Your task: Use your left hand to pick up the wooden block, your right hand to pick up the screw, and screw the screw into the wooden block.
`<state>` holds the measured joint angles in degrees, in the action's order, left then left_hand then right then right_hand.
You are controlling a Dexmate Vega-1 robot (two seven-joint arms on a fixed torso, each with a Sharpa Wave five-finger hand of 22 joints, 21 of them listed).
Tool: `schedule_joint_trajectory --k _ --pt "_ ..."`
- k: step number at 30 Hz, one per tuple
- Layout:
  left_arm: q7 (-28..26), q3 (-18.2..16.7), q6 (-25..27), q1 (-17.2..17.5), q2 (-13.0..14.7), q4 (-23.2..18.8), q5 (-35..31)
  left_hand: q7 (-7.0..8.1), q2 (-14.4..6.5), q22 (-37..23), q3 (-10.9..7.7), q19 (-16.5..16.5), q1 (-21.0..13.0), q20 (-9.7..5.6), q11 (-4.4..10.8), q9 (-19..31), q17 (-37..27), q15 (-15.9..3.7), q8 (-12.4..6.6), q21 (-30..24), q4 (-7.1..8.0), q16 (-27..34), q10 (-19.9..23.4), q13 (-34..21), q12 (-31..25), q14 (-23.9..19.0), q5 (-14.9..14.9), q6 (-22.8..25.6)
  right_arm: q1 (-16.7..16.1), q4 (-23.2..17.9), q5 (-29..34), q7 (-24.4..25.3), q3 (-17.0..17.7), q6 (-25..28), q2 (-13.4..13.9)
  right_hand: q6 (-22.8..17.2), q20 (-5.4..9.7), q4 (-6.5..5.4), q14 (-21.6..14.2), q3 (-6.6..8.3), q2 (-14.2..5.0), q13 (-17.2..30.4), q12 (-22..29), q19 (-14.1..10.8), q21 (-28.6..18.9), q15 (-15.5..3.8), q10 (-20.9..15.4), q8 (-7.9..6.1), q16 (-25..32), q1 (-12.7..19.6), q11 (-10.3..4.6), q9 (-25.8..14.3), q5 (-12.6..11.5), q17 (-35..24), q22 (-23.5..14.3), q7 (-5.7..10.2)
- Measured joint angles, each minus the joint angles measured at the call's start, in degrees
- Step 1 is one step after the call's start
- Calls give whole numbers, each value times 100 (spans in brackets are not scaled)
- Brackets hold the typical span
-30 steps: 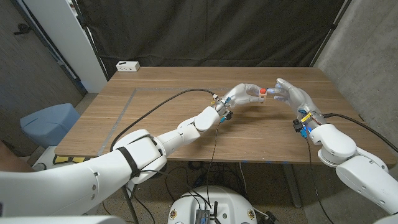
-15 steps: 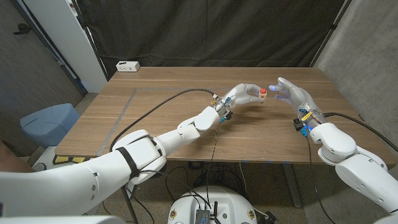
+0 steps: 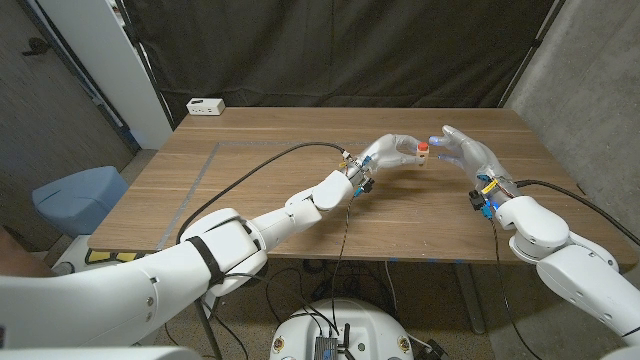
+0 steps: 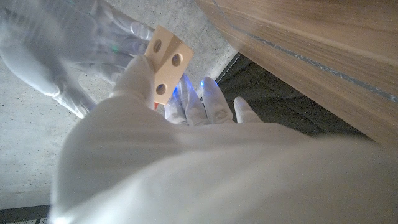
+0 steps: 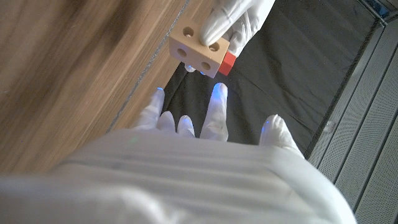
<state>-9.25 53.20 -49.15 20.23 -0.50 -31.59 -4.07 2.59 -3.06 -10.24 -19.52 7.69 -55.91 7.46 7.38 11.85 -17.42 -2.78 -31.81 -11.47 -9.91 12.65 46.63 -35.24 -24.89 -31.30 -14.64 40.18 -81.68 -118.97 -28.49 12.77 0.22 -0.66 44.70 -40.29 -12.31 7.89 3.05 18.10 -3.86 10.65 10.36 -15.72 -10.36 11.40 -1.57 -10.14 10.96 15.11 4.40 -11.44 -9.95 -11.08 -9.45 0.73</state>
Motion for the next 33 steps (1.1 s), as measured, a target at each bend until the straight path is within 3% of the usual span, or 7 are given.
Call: schedule_joint_trajectory --k 12,33 --pt "11 -4 17 0 3 -13 0 0 0 0 0 0 0 0 1 -3 0 0 18 0 0 0 -1 0 0 0 6 0 136 127 -84 -112 -118 -22 75 28 2 -23 56 -23 16 1 -21 60 0 5 48 -34 0 -26 -31 0 0 0 0 28" --pt "3 -17 60 37 12 -62 2 0 0 0 0 0 0 0 2 2 1 0 12 0 0 0 -2 0 0 0 0 0 174 184 -172 -114 -196 -77 128 -283 -8 -23 56 -23 -14 2 68 110 0 5 -60 -153 0 -55 -31 0 -1 1 0 -32"
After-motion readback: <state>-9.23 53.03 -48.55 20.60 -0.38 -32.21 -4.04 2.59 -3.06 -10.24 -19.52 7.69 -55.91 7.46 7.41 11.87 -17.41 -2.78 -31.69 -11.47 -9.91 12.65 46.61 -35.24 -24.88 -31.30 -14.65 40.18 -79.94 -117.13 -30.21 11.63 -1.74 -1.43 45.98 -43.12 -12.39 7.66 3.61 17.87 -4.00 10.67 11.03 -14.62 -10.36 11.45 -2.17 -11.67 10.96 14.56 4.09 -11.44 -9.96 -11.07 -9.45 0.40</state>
